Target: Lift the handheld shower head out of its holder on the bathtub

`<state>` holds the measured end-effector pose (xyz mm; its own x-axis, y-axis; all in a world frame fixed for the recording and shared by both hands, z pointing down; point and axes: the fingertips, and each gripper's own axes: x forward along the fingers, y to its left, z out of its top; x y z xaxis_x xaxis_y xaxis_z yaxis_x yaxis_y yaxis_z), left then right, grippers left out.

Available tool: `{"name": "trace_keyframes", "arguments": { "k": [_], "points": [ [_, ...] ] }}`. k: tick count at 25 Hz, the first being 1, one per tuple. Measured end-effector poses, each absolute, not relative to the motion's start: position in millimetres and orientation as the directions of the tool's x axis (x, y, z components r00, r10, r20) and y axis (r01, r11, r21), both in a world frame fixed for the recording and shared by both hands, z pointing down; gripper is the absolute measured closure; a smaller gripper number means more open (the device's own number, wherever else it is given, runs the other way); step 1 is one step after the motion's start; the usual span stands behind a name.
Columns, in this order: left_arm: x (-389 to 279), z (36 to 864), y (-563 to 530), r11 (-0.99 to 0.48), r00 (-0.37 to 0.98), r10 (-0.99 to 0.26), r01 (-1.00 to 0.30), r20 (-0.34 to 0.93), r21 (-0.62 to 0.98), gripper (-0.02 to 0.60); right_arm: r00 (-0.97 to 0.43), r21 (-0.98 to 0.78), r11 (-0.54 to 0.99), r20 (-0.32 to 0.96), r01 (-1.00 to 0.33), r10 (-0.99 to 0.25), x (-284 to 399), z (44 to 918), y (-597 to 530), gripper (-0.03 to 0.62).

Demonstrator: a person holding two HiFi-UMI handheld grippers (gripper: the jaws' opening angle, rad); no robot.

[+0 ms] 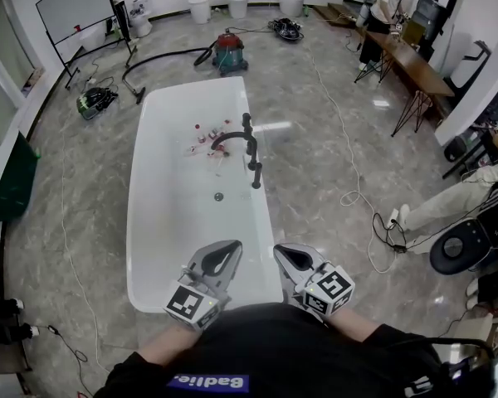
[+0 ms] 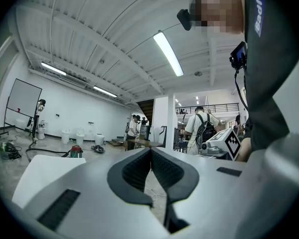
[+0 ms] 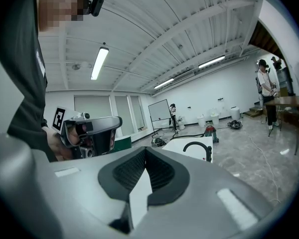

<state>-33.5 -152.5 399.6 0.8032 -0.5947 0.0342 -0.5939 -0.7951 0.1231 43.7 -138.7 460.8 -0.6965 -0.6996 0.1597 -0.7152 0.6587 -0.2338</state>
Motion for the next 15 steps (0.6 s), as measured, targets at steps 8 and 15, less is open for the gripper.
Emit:
{"name": "trace_keyframes", "arguments": {
  "k": [8, 15],
  "points": [
    [-20, 397, -176, -0.792, 0.799, -0.601, -0.601, 0.037, 0.112, 0.574, -0.68, -0.247, 0.638, 0.164, -0.729, -0.714, 63, 467, -147, 0.591],
    [-1, 398, -204, -0.786, 0.793, -0.609, -0.608, 0.028, 0.117, 0.564, -0.646, -0.262, 0.598, 0.169, -0.757, -0.744, 93, 476, -157, 0.591]
  ]
}}
